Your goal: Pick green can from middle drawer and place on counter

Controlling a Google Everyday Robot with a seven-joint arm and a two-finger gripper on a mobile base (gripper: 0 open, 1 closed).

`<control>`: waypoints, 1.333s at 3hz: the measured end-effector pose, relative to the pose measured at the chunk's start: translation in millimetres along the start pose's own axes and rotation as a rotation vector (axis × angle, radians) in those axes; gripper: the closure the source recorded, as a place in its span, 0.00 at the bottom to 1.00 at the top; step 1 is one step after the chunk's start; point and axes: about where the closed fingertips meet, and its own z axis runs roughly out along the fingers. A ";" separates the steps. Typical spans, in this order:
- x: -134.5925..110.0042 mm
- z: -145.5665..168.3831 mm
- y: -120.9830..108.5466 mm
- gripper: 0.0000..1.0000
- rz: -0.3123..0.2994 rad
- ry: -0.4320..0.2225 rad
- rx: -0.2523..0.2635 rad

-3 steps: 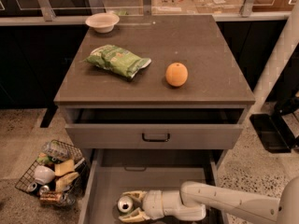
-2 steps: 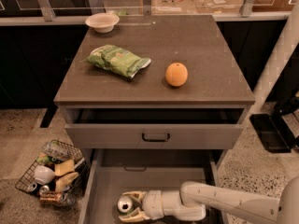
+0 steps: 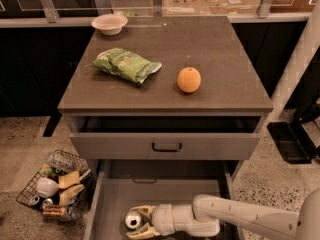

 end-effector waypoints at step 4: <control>-96.8 -59.0 39.2 1.00 -0.090 -0.019 0.119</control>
Offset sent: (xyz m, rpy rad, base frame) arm -0.0379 -0.0300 0.0791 0.0076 -0.0886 -0.0561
